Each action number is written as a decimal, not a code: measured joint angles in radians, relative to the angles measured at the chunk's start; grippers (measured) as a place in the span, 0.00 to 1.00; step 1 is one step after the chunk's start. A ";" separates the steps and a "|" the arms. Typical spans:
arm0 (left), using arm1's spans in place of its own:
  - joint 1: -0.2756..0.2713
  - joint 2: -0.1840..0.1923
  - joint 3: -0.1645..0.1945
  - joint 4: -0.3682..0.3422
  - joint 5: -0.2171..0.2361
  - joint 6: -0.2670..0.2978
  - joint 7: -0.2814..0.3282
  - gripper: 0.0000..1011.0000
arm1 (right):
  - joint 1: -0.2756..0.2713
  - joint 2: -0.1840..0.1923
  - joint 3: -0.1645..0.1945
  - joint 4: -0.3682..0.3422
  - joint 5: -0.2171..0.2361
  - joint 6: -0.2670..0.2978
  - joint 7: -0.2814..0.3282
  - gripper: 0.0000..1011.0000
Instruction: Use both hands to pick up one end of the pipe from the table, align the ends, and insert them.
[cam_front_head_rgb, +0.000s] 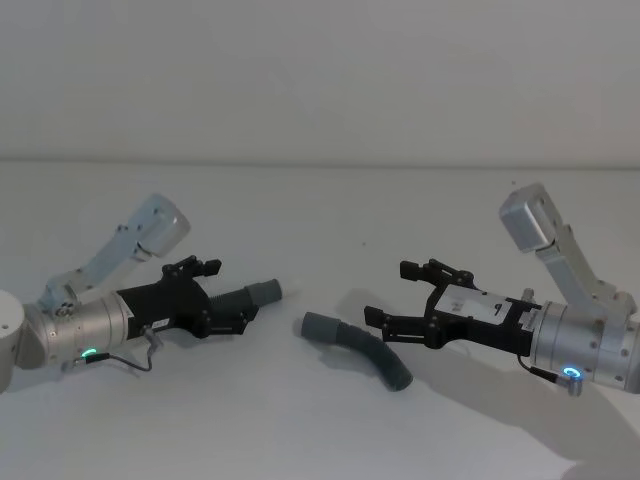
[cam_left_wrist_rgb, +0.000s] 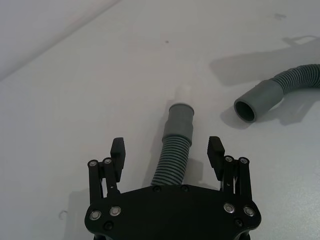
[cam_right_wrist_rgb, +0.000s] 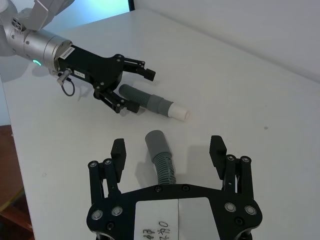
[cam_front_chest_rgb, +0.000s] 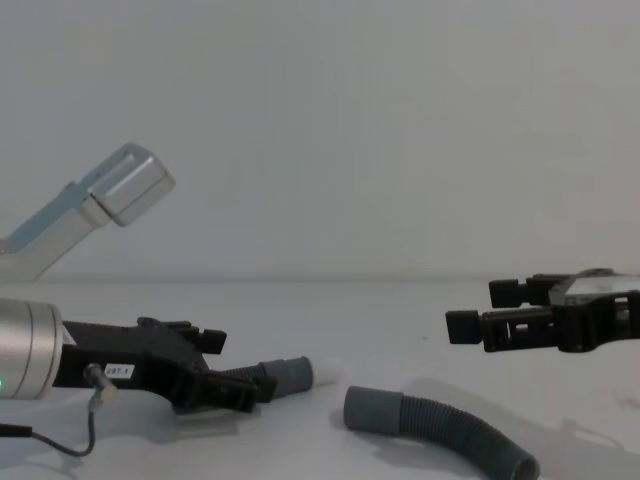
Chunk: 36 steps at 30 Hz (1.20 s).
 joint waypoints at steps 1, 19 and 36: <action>-0.001 -0.001 0.001 0.004 -0.001 0.001 -0.002 0.99 | 0.000 0.001 -0.001 0.000 0.001 0.002 0.000 0.99; -0.017 -0.012 0.015 0.056 -0.012 -0.002 -0.024 0.99 | 0.009 0.019 -0.024 -0.001 0.011 0.041 -0.014 0.99; -0.021 -0.016 0.016 0.073 -0.008 -0.020 -0.027 0.99 | 0.019 0.020 -0.057 0.012 0.005 0.048 -0.027 0.99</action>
